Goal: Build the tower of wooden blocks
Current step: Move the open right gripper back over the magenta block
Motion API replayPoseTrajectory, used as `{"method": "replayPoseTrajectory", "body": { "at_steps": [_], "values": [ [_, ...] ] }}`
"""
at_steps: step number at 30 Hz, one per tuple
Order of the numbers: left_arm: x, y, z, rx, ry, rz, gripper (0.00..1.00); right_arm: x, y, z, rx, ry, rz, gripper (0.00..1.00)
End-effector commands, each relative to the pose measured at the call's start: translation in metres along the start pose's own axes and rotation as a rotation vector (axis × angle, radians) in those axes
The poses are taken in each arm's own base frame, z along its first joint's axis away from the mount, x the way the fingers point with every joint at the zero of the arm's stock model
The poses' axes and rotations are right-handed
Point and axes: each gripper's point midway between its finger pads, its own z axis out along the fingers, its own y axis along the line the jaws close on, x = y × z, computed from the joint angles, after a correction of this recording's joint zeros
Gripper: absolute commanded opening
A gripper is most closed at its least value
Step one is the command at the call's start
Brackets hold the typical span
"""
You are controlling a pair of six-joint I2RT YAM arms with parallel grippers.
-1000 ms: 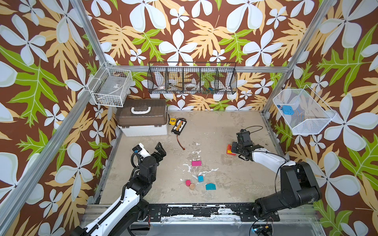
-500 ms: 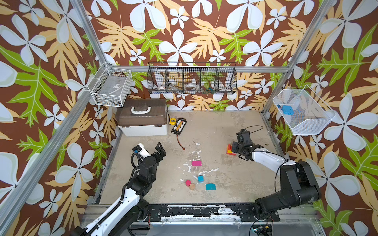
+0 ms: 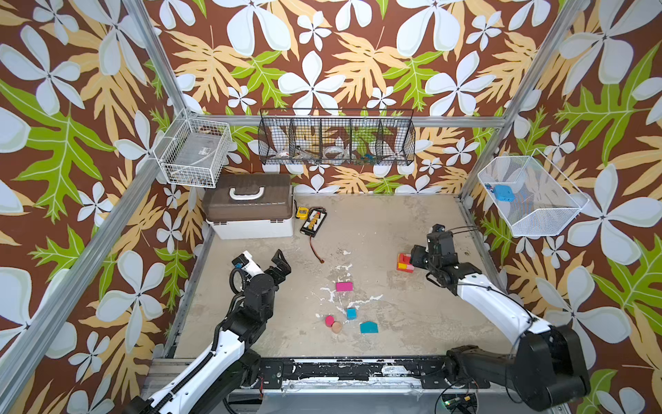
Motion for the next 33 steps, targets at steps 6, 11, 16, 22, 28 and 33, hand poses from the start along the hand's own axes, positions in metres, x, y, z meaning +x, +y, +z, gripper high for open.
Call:
{"method": "replayPoseTrajectory", "body": {
  "at_steps": [6, 11, 16, 22, 28, 33],
  "values": [
    [-0.012, 0.002, -0.003, -0.023, -0.044, 0.01, 1.0, 0.008, 0.087, -0.076, -0.376, -0.12, -0.03, 0.94],
    [-0.016, 0.003, -0.005, -0.021, -0.062, 0.006, 1.0, -0.012, 0.131, -0.113, -0.497, -0.168, -0.068, 1.0],
    [-0.03, -0.007, -0.008, -0.025, -0.063, 0.012, 1.0, -0.038, 0.168, -0.134, -0.548, -0.161, -0.122, 1.0],
    [-0.095, -0.095, -0.03, 0.23, -0.069, -0.046, 1.0, -0.007, 0.168, -0.135, -0.583, -0.126, -0.112, 1.0],
    [-0.182, -0.187, -0.056, 0.414, -0.102, -0.089, 1.0, 0.043, 0.175, -0.124, -0.58, -0.054, -0.17, 1.0],
    [-0.268, -0.246, -0.05, 0.314, -0.174, -0.031, 1.0, 0.069, 0.167, -0.111, -0.546, -0.019, -0.196, 1.0]
  ]
}}
